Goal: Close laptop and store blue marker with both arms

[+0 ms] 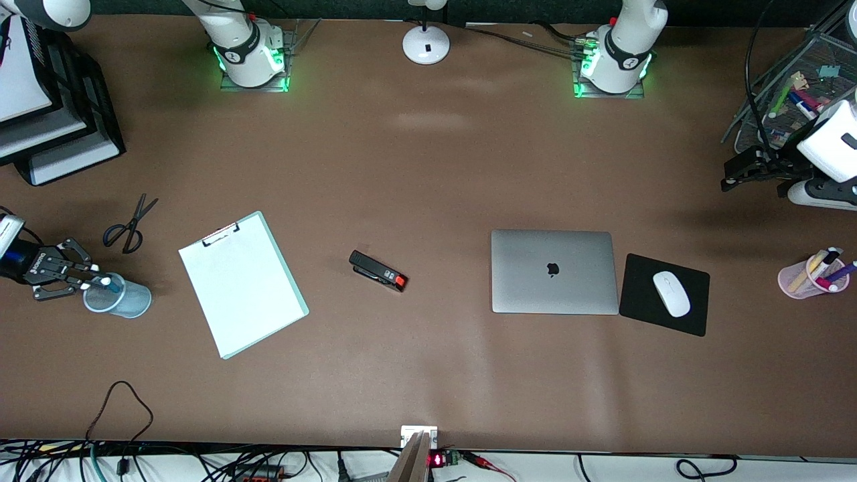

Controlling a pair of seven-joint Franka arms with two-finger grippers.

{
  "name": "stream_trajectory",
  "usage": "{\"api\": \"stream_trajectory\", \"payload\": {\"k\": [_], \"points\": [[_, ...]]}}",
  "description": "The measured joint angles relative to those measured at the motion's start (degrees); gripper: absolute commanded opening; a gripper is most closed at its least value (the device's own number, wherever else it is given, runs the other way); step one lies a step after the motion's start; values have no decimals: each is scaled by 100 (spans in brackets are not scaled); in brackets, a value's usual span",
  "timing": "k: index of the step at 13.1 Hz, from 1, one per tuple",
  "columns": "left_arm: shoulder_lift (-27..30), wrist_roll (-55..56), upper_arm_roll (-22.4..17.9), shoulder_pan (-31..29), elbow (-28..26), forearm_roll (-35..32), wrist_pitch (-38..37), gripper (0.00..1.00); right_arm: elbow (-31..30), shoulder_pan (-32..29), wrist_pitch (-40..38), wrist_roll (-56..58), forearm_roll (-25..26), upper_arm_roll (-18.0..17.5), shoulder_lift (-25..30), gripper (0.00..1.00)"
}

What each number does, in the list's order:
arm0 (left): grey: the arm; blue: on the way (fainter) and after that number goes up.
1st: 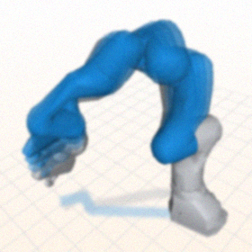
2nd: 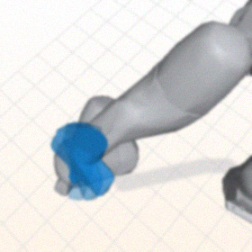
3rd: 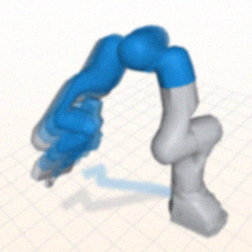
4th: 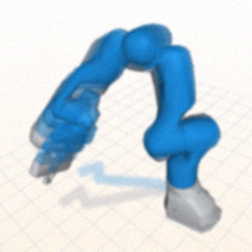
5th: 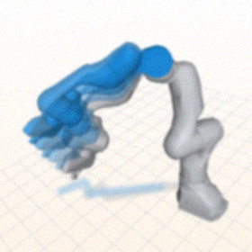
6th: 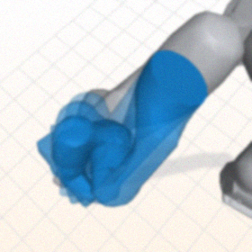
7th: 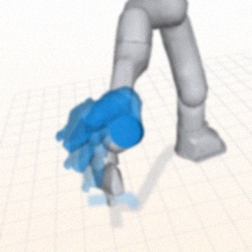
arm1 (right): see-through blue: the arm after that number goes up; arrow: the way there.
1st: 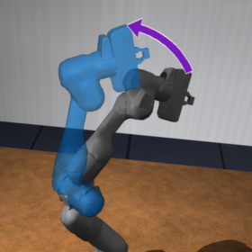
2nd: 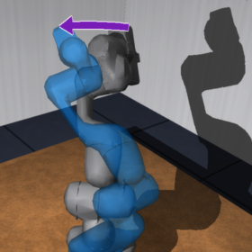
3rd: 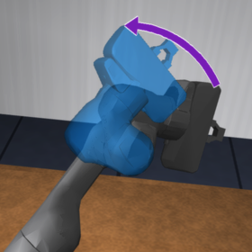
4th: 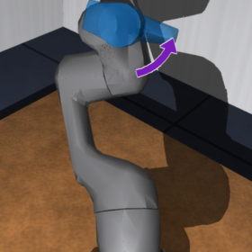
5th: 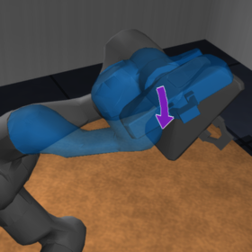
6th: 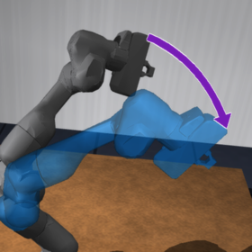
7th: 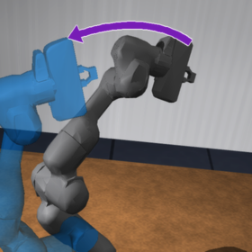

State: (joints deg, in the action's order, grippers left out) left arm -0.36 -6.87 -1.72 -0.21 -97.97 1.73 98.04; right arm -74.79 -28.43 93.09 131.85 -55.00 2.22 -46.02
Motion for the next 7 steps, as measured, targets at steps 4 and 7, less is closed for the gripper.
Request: {"api": "stream_trajectory", "payload": {"k": [4,7], "points": [[3,0,14,1,1,0,-1,100,472,-58,0,9,-6,-1,-403,6],[3,0,15,1,2,0,-3,100,573,-84,0,22,-12,-1,-585,6]]}}
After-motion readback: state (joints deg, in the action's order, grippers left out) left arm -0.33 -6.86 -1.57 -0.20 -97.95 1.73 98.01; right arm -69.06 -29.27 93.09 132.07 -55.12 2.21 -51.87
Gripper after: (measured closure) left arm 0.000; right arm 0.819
